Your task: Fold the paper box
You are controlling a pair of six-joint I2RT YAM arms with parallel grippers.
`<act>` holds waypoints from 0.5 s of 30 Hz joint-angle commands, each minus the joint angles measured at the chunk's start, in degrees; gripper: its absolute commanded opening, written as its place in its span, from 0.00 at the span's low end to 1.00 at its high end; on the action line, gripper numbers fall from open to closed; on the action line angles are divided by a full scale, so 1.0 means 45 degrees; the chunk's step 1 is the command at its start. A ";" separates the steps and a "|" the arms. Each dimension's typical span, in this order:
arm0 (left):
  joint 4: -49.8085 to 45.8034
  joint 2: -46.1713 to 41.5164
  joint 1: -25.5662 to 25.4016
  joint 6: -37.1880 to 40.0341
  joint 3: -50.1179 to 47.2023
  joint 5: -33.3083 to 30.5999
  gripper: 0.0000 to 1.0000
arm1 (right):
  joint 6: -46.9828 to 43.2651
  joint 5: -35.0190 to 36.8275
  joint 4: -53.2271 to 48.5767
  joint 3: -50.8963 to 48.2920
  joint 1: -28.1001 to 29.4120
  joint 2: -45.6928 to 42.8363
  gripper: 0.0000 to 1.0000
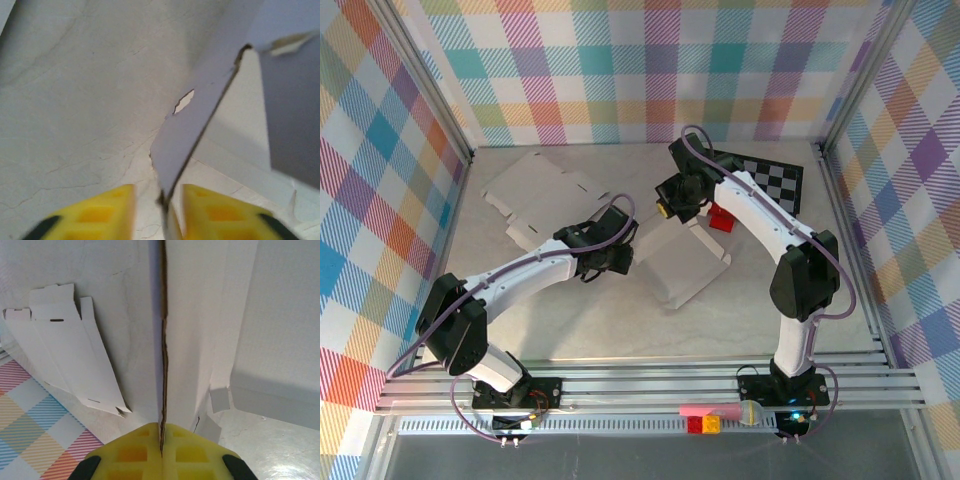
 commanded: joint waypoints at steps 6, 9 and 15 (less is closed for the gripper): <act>-0.0968 -0.3720 0.1123 -0.2660 0.0221 0.1656 0.66 | 0.2486 0.1846 0.1123 -0.2931 0.0669 -0.2315 0.00; -0.1167 -0.4298 0.2373 -0.3578 0.0240 0.2800 0.68 | 0.2793 0.1955 0.4487 -0.4912 0.0703 -0.2864 0.00; -0.1553 -0.3871 0.4234 -0.4212 0.0106 0.4587 0.64 | 0.2202 0.2170 0.6860 -0.5490 0.0588 -0.2433 0.00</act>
